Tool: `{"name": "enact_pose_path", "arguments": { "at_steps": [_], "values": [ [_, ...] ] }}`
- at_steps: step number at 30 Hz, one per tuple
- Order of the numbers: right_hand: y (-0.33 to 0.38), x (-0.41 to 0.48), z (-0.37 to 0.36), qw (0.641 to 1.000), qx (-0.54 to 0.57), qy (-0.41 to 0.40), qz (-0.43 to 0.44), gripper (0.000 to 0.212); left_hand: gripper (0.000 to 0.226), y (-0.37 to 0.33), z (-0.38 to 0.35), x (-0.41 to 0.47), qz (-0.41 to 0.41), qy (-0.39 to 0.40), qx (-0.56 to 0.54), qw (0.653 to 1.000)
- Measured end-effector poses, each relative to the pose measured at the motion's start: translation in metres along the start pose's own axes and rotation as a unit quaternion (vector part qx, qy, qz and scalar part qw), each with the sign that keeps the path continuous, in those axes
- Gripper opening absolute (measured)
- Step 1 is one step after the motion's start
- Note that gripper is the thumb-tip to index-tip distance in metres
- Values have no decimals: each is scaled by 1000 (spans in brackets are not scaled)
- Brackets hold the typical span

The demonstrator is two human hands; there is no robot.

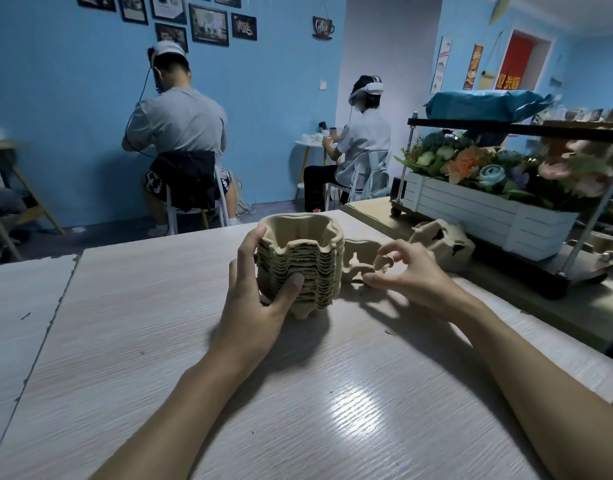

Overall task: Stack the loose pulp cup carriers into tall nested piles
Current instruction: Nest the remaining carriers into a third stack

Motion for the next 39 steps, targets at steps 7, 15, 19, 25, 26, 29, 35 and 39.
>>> {"name": "enact_pose_path", "arguments": {
  "at_steps": [7, 15, 19, 25, 26, 29, 35, 39],
  "values": [
    [5, -3, -1, 999, 17, 33, 29, 23, 75, 1, 0, 0, 3, 2, -4, 1000],
    [30, -8, 29, 965, 186, -164, 90, 20, 72, 1, -1, 0, 1, -3, -8, 1000],
    [88, -24, 34, 940, 254, -158, 163, 20, 76, 2, 0, 2, 0, -8, -1, 1000],
    [127, -37, 5, 960, 177, -95, 198, 33, 81, -1, 1, 2, -15, -20, 0, 1000],
    [126, -39, 1, 967, 139, -92, 194, 40, 85, -1, 2, 2, -9, -27, -7, 1000],
    [115, -39, -5, 979, 69, -72, 176, 52, 87, 1, 1, 3, -3, -38, -15, 999],
    [39, -3, 19, 980, -9, -186, 73, 53, 77, -1, 0, 2, -11, -12, -12, 1000],
    [-12, 4, 34, 955, -171, -243, -23, 40, 72, 0, -1, 3, -27, -3, -9, 1000]
  ]
}}
Point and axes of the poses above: each hand's wrist, its own x-axis towards the middle knuckle, its own z-axis out of the back of the hand, y = z × x, the point moved 5 cm from there along x, towards the middle knuckle, and after that the axes turned 2 degrees about y, right-handed, at the moved point
